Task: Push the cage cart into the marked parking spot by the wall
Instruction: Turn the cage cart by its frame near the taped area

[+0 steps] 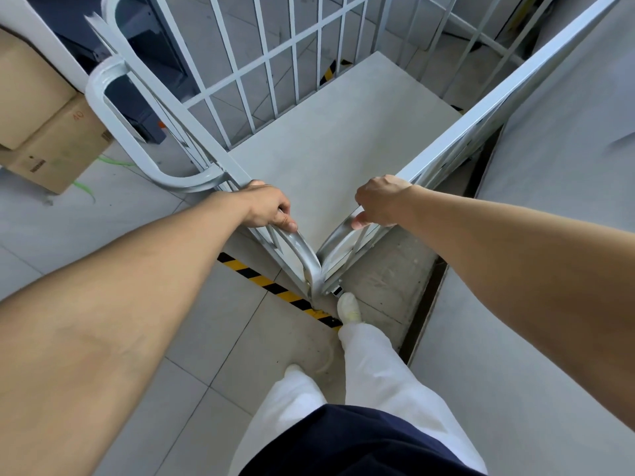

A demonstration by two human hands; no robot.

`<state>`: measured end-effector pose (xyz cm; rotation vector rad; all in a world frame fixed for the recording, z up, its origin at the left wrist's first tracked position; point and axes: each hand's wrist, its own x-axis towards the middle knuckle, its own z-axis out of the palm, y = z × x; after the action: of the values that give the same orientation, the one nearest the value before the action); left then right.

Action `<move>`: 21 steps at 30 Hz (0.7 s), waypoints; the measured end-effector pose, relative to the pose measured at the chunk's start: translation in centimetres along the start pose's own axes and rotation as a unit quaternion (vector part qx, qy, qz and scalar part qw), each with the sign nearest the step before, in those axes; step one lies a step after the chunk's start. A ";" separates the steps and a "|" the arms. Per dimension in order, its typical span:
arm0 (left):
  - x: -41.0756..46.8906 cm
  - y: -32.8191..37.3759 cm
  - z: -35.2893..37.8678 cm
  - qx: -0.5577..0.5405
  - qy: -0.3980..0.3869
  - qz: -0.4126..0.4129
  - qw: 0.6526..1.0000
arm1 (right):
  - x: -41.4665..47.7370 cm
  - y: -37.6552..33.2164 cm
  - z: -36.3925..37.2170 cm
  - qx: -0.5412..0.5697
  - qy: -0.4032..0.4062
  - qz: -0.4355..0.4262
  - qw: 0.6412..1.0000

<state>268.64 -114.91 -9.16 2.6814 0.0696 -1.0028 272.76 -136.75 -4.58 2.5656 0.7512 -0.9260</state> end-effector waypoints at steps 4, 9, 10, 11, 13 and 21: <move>-0.4 0.2 -0.3 0.003 -0.006 0.001 1.000 | -0.4 -0.3 0.4 0.031 0.003 0.021 0.999; -0.7 0.5 -0.4 0.024 -0.002 0.020 0.999 | -0.4 -0.7 1.2 0.090 0.016 0.053 0.994; -0.7 0.6 -0.4 0.029 -0.001 0.026 0.999 | -0.5 -0.9 1.3 0.093 0.023 0.057 0.994; -0.7 0.7 -0.5 0.031 -0.001 0.031 0.999 | -0.6 -1.2 1.4 0.096 0.031 0.061 0.993; -0.8 0.8 -0.6 0.037 -0.006 0.038 0.999 | -0.9 -1.9 1.7 0.102 0.045 0.064 0.992; -3.0 2.0 -1.6 0.058 0.026 0.093 0.994 | -2.0 -4.4 0.6 0.151 0.074 0.068 0.983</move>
<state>267.70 -116.24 -5.59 2.7569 -0.2303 -0.9047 268.67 -134.18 -4.22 2.9339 0.4958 -0.8715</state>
